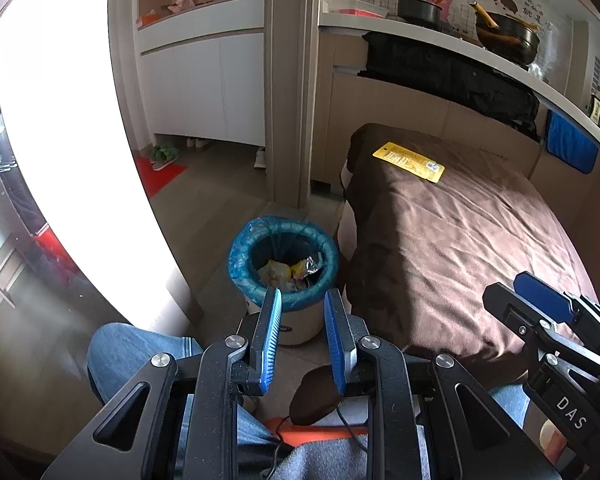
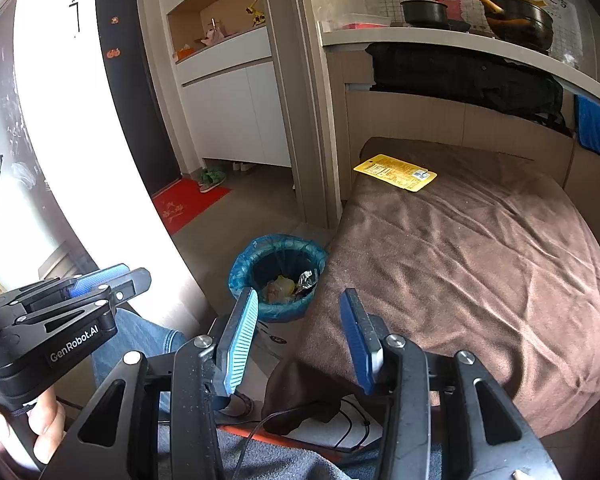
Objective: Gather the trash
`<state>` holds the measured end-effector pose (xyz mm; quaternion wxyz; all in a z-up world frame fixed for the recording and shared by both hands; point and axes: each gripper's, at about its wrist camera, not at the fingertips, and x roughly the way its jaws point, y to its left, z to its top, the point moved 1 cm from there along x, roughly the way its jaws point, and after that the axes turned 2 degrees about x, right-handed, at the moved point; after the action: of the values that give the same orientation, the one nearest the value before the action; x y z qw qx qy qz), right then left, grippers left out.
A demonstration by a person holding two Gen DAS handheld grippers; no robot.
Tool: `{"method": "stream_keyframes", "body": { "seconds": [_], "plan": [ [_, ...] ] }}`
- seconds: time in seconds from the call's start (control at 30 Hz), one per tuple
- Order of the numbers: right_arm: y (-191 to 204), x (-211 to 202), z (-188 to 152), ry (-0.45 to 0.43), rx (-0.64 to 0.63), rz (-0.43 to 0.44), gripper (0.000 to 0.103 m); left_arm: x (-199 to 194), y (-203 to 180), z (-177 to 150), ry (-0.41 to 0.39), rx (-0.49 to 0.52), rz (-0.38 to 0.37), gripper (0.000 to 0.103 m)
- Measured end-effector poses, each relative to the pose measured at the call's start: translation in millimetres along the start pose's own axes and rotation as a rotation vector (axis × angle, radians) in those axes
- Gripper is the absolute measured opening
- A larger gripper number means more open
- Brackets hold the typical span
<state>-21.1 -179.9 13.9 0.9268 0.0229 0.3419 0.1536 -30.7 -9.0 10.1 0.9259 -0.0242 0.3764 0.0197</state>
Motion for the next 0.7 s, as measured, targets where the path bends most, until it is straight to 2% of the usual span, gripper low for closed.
{"method": "stream_keyframes", "body": {
  "seconds": [0.7],
  "plan": [
    [3.2, 9.5, 1.9, 0.025, -0.004, 0.0, 0.041, -5.0, 0.3, 1.6, -0.016, -0.011, 0.02, 0.023]
  ]
}}
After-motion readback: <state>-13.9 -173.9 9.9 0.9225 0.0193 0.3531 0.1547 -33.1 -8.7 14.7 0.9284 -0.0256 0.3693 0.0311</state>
